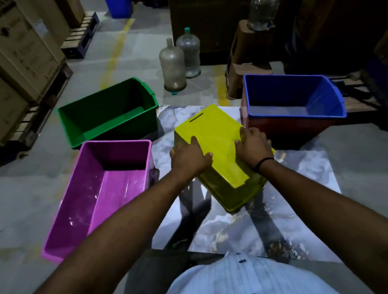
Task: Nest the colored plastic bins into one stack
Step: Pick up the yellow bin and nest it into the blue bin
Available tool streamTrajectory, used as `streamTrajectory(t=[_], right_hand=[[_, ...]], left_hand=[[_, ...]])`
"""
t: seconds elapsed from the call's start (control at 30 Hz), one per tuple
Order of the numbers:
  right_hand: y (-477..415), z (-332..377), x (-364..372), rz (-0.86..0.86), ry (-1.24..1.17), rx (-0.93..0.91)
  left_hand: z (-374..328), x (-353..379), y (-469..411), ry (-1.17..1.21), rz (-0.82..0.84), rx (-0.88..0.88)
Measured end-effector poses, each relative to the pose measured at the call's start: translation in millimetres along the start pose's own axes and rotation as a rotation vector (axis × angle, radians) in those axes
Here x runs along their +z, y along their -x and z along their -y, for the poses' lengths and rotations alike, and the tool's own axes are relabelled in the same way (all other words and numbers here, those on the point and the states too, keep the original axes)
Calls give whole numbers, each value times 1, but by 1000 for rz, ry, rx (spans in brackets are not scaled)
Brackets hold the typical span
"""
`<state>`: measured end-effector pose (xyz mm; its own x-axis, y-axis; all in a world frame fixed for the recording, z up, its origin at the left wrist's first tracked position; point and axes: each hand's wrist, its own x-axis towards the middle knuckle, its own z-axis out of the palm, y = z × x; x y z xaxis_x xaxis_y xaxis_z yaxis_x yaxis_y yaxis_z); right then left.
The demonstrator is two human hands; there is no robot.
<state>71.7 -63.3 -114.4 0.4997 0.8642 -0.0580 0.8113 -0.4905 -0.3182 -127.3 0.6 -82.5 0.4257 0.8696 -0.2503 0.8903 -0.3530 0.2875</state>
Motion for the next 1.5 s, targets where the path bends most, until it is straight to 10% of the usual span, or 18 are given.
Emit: streamTrajectory(t=[0.3, 0.53, 0.87, 1.5], right_hand=[[27, -11, -3, 4, 2, 65], [27, -29, -12, 87, -357, 178], [28, -10, -26, 7, -493, 124], [24, 32, -65, 10, -1587, 255]], left_hand=[[10, -6, -9, 403, -20, -132], [14, 9, 1, 906, 324, -315], [12, -28, -8, 1038, 228, -276], [32, -116, -5, 1385, 78, -118]])
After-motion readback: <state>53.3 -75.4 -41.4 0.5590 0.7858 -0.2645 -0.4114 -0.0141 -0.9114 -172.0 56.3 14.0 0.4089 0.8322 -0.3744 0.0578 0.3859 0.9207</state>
